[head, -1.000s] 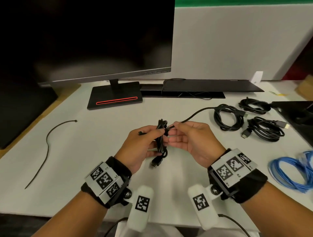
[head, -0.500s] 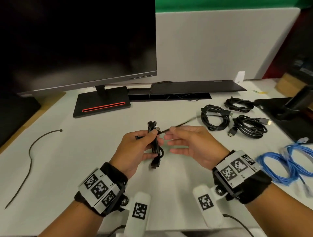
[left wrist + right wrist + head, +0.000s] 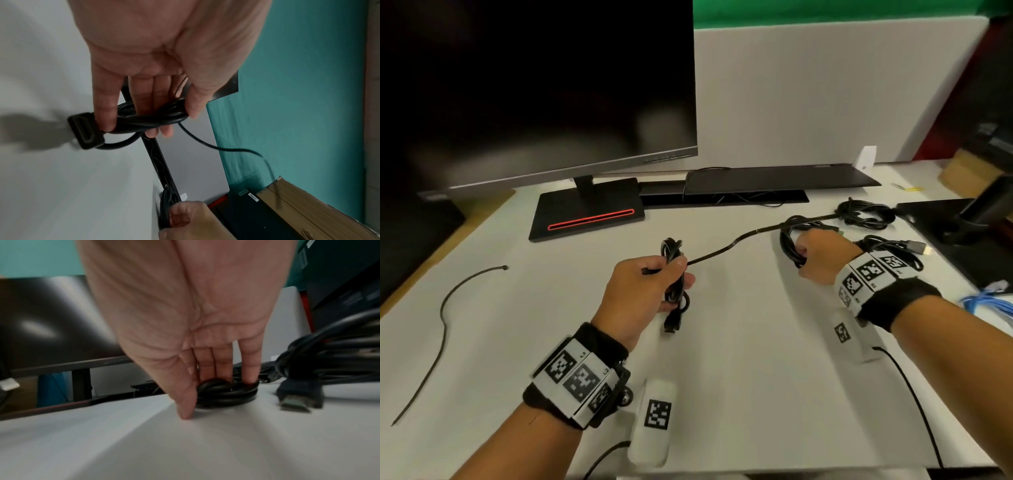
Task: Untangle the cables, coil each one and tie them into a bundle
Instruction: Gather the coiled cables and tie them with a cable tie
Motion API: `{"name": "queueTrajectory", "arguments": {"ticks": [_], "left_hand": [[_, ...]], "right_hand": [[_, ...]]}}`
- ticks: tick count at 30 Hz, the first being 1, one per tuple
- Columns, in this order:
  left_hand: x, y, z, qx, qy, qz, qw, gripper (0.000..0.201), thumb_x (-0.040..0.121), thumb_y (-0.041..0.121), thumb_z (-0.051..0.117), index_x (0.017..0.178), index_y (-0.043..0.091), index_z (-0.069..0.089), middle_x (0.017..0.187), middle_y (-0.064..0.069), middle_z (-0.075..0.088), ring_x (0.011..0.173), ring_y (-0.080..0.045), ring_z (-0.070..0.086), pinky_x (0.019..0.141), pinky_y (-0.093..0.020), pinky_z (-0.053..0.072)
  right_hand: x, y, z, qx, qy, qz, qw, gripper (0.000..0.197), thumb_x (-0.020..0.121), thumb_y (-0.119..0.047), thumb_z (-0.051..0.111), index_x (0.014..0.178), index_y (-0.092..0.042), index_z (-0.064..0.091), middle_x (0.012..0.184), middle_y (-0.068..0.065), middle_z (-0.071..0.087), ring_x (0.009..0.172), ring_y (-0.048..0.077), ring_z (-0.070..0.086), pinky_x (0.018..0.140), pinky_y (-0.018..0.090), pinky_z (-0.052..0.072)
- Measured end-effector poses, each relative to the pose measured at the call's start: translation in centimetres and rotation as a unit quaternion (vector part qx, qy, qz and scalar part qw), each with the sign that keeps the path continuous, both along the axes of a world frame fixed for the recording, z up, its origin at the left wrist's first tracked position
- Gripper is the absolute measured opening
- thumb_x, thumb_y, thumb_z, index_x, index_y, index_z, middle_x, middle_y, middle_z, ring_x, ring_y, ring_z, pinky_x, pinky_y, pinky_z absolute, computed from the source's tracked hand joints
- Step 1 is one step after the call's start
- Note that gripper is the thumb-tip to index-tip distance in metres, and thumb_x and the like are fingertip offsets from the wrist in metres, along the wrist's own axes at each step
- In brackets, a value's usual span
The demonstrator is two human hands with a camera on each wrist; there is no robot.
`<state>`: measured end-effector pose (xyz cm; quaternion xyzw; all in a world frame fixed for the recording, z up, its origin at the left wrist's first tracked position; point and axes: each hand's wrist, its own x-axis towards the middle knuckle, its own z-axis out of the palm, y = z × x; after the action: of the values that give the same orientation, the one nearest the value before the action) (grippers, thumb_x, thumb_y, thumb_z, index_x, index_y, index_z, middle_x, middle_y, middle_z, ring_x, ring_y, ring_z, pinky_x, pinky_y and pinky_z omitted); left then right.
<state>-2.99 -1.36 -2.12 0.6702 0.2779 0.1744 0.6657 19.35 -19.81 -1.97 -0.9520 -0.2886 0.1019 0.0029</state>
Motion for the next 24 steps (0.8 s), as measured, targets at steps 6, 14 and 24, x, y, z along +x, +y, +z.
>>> {"name": "queueTrajectory", "arguments": {"ticks": [6,14,24], "left_hand": [[-0.4,1.3,0.2,0.013,0.019,0.012,1.0,0.022,0.095,0.027,0.065,0.1,0.008,0.073,0.086,-0.005,0.078,0.084,-0.016,0.075,0.07,-0.034,0.06],[-1.0,3.3,0.3,0.053,0.037,0.046,0.997,0.022,0.095,0.029,0.066,0.092,0.009,0.075,0.083,-0.002,0.078,0.079,-0.012,0.075,0.06,-0.024,0.057],[-1.1,3.6,0.4,0.088,0.042,0.095,0.991,0.019,0.094,0.028,0.067,0.087,0.012,0.074,0.077,0.0,0.077,0.083,-0.022,0.074,0.076,-0.039,0.061]], "right_hand": [[-0.9,-1.1,0.8,0.38,0.183,-0.067,0.904,0.009,0.091,-0.008,0.066,0.099,-0.006,0.072,0.095,0.013,0.074,0.089,0.027,0.069,0.081,0.037,0.058],[-1.0,-3.6,2.1,0.598,0.384,-0.138,0.69,0.022,0.099,-0.009,0.053,0.113,0.004,0.064,0.118,0.022,0.068,0.11,0.033,0.068,0.096,0.049,0.053],[-4.5,-2.9,3.5,0.604,0.353,-0.06,0.712,0.019,0.095,-0.005,0.057,0.111,-0.003,0.069,0.102,0.011,0.075,0.102,0.028,0.072,0.09,0.04,0.056]]}}
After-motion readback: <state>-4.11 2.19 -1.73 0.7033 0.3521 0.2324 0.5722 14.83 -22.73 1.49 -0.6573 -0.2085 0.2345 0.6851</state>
